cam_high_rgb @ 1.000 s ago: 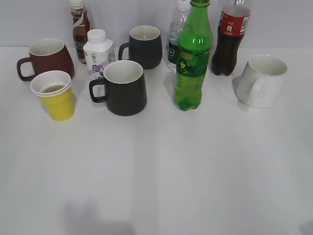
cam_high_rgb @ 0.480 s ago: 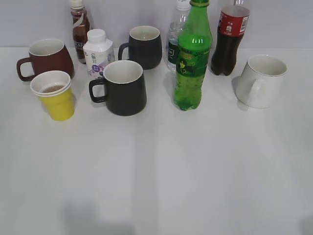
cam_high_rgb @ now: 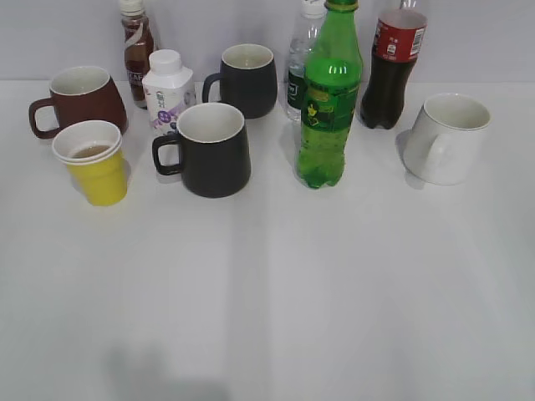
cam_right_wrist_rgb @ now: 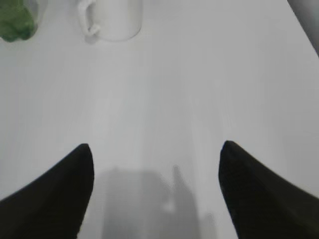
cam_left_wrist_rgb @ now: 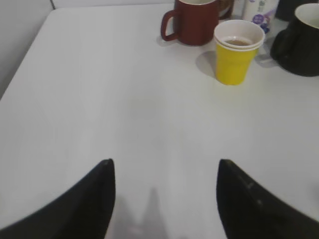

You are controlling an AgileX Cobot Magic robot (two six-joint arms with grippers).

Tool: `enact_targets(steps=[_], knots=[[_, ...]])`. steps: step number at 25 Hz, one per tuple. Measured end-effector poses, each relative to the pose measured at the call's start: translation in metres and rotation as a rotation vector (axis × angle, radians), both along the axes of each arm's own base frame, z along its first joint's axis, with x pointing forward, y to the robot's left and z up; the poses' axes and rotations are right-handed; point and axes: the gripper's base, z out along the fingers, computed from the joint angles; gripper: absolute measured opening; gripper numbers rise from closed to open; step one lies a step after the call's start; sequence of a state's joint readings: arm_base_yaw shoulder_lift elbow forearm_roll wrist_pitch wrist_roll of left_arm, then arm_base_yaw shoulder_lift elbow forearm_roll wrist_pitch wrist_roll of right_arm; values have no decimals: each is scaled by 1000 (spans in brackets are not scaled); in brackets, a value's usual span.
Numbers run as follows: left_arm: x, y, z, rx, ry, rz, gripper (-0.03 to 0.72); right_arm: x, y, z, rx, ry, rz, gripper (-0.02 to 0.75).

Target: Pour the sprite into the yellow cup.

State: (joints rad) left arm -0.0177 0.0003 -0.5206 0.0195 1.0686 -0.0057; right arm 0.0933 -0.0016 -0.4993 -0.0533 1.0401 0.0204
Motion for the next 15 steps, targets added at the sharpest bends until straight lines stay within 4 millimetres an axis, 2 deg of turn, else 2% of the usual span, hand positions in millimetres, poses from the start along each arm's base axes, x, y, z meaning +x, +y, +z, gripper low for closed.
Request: enact_targets(steps=[15], knots=[[-1, 0, 0, 0, -9, 25, 491, -1, 0, 0, -1, -6, -4, 588]])
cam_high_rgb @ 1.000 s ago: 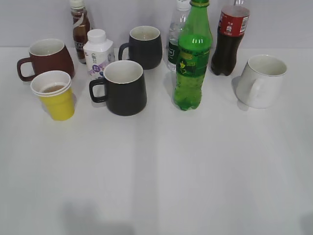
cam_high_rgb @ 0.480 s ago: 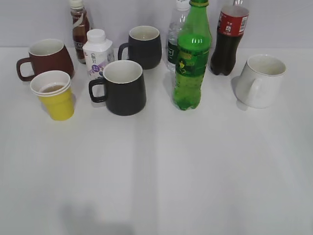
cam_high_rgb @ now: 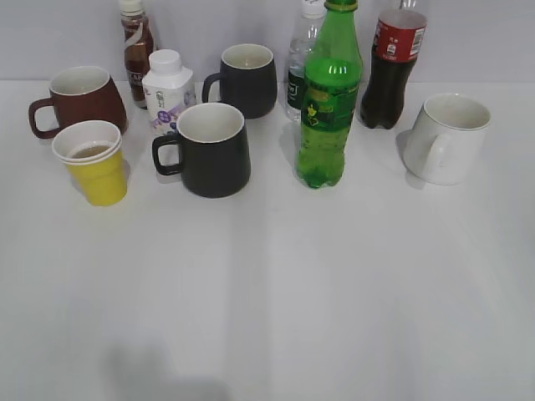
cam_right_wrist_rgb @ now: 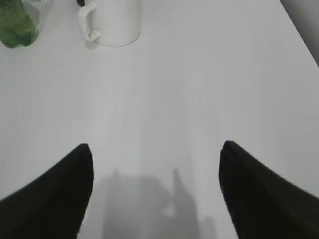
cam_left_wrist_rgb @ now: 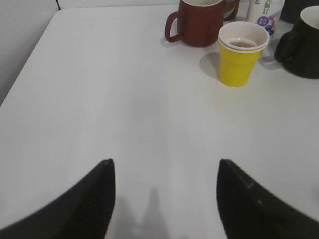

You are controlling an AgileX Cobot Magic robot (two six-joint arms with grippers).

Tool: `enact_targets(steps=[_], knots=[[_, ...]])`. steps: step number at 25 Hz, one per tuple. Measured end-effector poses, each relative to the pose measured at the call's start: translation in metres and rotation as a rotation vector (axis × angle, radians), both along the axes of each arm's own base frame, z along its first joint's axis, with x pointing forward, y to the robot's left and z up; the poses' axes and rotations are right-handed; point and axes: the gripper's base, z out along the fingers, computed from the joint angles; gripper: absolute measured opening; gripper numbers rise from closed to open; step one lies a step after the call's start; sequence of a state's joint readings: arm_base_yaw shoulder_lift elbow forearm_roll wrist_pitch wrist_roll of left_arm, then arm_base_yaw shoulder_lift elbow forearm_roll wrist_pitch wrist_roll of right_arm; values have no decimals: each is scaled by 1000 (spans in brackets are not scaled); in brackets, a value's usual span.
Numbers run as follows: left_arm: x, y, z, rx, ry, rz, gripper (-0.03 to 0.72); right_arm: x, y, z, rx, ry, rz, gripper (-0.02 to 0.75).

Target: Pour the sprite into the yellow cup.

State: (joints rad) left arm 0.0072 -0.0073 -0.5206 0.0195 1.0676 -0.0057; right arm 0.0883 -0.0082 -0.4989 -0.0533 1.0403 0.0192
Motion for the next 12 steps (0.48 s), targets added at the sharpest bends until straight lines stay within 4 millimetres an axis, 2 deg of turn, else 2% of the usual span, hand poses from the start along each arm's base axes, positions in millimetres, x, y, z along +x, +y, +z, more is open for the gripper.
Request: enact_targets(steps=[12], knots=[[0, 0, 0, 5, 1, -2, 491, 0, 0, 0, 0, 0, 0, 588]])
